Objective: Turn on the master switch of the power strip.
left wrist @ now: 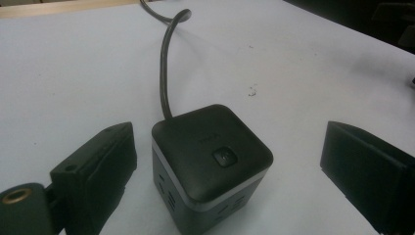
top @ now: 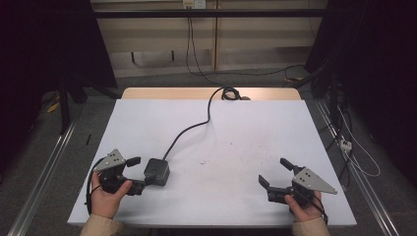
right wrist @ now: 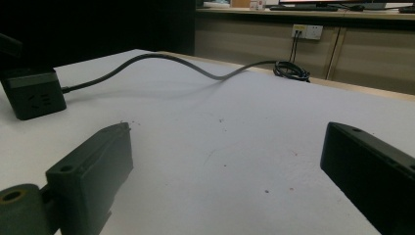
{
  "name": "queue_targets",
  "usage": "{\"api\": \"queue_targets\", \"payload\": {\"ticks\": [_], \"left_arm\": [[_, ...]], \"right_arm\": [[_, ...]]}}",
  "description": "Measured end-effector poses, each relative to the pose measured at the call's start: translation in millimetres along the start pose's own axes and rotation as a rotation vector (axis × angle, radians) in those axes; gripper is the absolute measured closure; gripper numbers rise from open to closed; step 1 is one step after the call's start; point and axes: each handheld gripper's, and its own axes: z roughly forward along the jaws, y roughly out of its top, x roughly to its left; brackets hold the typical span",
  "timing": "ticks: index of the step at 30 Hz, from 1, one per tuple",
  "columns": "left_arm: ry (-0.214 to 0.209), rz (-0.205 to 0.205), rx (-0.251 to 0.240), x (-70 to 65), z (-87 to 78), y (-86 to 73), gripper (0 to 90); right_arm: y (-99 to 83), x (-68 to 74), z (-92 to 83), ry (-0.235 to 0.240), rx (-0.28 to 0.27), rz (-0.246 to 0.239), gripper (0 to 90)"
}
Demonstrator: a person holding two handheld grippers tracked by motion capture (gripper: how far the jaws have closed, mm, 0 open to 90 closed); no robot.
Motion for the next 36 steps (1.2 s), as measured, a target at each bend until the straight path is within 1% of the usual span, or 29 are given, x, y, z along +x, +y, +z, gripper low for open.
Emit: {"api": "queue_targets", "payload": {"ticks": [2, 3, 7, 11, 14, 16, 19, 24, 26, 36], "left_arm": [[-0.004, 0.003, 0.007, 0.7, -0.1, -1.2, 6.2], [-0.005, 0.003, 0.003, 1.1, 0.0, -1.9, 6.2], [-0.008, -0.002, 0.01, 3.7, -1.8, -3.9, 6.2], [-0.003, -0.002, 0.006, 6.0, -4.1, -5.7, 6.2], [-0.004, -0.004, 0.002, 7.3, -5.1, -7.3, 6.2], [-0.01, 0.004, 0.002, 8.8, -6.2, -8.0, 6.2], [-0.009, -0.001, 0.0, 10.8, -7.8, -9.5, 6.1], [-0.005, 0.006, -0.003, 13.8, -10.0, -11.7, 6.0], [-0.007, 0.002, -0.007, 14.7, -10.6, -12.5, 5.9], [-0.003, -0.001, 0.0, 23.6, -15.4, -18.1, 5.7]], "right_arm": [[0.0, 0.1, -0.1, 0.0, 0.001, 0.001, 4.9], [0.1, 0.4, 0.1, -0.001, -0.001, 0.006, 4.9], [0.0, -0.1, 0.0, -0.001, 0.0, 0.0, 4.9], [0.1, 0.2, -0.1, -0.001, 0.0, 0.004, 4.9], [0.1, 0.0, -0.2, -0.001, -0.001, 0.001, 4.9], [0.2, 0.1, -0.2, 0.0, -0.001, 0.003, 5.0], [0.3, -0.1, -0.1, 0.0, -0.003, 0.002, 4.9], [0.4, -0.1, -0.1, 0.0, -0.002, 0.002, 4.9], [0.4, -0.2, -0.1, 0.0, -0.003, 0.002, 4.9], [0.6, -0.1, -0.4, -0.001, -0.003, 0.001, 4.9]]}}
